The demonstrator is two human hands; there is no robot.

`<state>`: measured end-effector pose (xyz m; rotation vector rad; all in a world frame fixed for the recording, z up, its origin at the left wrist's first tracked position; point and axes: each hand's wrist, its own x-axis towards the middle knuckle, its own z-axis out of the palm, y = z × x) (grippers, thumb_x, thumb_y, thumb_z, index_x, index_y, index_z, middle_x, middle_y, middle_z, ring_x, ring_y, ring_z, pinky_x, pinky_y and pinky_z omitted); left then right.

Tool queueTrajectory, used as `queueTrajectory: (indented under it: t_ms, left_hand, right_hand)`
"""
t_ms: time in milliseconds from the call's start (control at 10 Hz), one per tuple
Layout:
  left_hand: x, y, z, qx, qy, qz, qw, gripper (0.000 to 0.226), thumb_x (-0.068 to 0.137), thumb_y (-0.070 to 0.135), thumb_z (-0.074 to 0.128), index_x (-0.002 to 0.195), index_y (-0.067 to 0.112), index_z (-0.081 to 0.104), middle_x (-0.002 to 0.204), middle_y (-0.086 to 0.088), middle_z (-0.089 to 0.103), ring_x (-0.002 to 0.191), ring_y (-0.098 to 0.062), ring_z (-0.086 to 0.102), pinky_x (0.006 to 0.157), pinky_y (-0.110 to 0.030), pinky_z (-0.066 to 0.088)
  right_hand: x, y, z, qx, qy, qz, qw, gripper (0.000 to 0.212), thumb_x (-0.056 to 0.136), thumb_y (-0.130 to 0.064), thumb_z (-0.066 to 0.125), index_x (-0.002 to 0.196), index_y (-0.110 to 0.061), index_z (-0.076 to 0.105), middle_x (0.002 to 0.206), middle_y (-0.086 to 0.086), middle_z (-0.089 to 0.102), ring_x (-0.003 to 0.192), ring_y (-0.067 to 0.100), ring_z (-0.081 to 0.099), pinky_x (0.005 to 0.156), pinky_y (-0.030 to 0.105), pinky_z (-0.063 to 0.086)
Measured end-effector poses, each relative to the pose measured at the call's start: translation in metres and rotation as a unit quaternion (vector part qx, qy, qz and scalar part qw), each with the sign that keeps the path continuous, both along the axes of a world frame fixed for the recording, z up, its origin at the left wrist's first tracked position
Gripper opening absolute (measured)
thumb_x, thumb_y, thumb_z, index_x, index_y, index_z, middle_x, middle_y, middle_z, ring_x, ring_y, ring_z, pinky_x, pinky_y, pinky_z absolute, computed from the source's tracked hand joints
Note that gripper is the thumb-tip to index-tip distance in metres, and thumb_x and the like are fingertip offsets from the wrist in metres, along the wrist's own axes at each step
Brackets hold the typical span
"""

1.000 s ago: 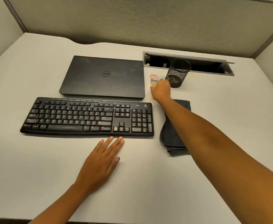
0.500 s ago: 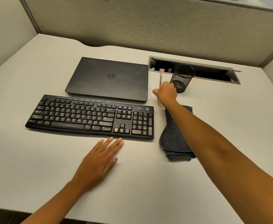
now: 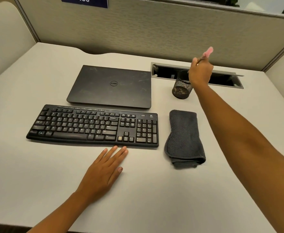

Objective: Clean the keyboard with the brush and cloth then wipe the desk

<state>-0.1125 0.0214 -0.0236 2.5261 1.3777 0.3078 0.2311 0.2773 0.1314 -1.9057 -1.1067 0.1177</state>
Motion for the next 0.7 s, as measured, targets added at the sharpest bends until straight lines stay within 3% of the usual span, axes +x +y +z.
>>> queueTrajectory:
  t_ms: [100, 200, 400, 700]
  left_hand:
    - [-0.002, 0.001, -0.001, -0.003, -0.005, -0.005, 1.000, 0.053, 0.106, 0.044, 0.012, 0.156, 0.027, 0.017, 0.162, 0.014, 0.016, 0.150, -0.010, 0.010, 0.120, -0.035, 0.011]
    - [-0.002, 0.001, -0.001, -0.003, -0.007, -0.007, 1.000, 0.053, 0.106, 0.044, 0.012, 0.156, 0.027, 0.016, 0.162, 0.014, 0.015, 0.150, -0.010, 0.009, 0.120, -0.035, 0.011]
    - [-0.002, 0.000, -0.001, -0.006, -0.007, -0.007, 1.000, 0.053, 0.106, 0.044, 0.013, 0.156, 0.027, 0.016, 0.162, 0.014, 0.015, 0.150, -0.010, 0.009, 0.120, -0.034, 0.009]
    - [-0.002, 0.000, -0.002, -0.004, -0.035, -0.009, 0.999, 0.052, 0.106, 0.044, 0.014, 0.156, 0.027, 0.020, 0.161, 0.015, 0.019, 0.149, -0.008, 0.011, 0.120, -0.031, 0.009]
  right_hand:
    - [0.008, 0.000, -0.001, -0.128, -0.031, -0.029, 0.991, 0.034, 0.098, -0.026, 0.046, 0.124, -0.004, 0.055, 0.122, 0.017, 0.059, 0.110, 0.031, 0.058, 0.087, 0.036, 0.047]
    - [0.012, -0.001, -0.006, -0.172, -0.035, -0.027, 0.984, 0.035, 0.097, -0.026, 0.050, 0.123, -0.003, 0.056, 0.127, 0.017, 0.057, 0.115, 0.033, 0.056, 0.090, 0.038, 0.046]
    - [0.014, -0.009, -0.009, -0.201, -0.001, -0.019, 0.979, 0.039, 0.094, -0.020, 0.057, 0.130, -0.004, 0.051, 0.130, 0.016, 0.054, 0.117, 0.032, 0.055, 0.092, 0.039, 0.047]
    - [0.013, -0.026, -0.013, -0.164, 0.011, -0.068, 0.984, 0.036, 0.096, -0.019, 0.054, 0.128, -0.007, 0.046, 0.127, 0.016, 0.056, 0.113, 0.032, 0.056, 0.087, 0.040, 0.046]
